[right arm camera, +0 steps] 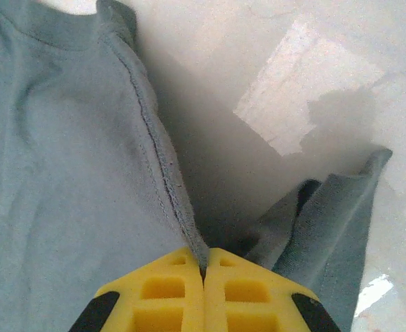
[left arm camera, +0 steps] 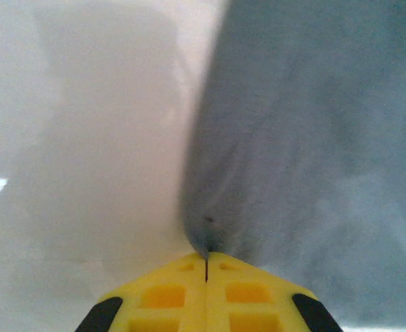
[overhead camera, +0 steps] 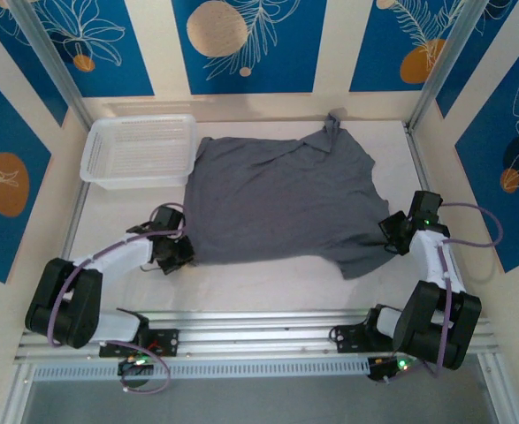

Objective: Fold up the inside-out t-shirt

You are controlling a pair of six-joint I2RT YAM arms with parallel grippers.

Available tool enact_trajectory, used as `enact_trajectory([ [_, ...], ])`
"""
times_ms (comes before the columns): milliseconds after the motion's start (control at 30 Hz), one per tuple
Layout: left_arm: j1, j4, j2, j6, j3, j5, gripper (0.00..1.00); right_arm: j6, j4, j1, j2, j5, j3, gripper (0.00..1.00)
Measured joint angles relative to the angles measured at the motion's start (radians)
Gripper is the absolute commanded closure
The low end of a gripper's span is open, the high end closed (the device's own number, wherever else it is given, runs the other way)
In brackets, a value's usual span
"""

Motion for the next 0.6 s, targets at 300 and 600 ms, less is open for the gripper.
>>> enact_trajectory([
  [300, 0.003, -0.055, -0.124, 0.006, -0.001, 0.005, 1.00, 0.070, -0.059, -0.019, -0.165, 0.065, -0.144, 1.00],
  [600, 0.031, -0.094, -0.127, 0.019, 0.144, -0.013, 1.00, 0.052, -0.085, -0.024, -0.101, 0.025, -0.024, 1.00],
])
